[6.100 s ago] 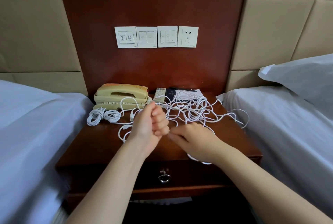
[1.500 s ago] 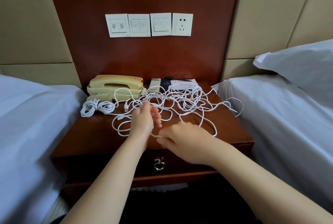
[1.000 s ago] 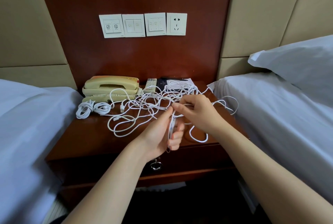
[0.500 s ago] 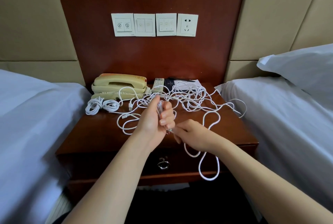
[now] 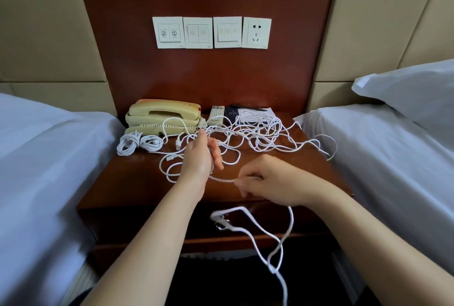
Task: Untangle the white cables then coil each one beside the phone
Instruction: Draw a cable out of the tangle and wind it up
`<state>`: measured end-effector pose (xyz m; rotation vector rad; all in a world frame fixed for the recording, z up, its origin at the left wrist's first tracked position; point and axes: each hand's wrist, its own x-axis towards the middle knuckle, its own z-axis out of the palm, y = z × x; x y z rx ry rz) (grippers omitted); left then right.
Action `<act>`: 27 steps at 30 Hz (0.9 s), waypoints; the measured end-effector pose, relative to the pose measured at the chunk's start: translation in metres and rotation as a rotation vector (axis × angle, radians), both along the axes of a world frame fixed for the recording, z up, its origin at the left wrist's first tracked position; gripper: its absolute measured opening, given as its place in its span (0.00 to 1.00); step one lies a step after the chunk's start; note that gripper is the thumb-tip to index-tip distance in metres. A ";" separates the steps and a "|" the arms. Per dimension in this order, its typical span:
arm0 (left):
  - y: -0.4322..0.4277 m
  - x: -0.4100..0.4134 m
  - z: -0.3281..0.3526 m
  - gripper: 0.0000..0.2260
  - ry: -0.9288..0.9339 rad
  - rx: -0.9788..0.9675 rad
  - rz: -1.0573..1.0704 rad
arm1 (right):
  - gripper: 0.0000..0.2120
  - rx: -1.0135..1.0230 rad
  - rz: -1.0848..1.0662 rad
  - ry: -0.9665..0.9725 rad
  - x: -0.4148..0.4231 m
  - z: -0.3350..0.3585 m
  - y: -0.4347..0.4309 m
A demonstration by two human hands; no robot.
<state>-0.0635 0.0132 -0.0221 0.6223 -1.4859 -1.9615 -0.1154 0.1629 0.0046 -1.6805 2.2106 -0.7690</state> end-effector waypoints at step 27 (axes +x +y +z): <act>0.047 0.009 0.007 0.28 -0.188 0.062 -0.702 | 0.18 -0.559 -0.188 -0.042 -0.030 -0.015 -0.006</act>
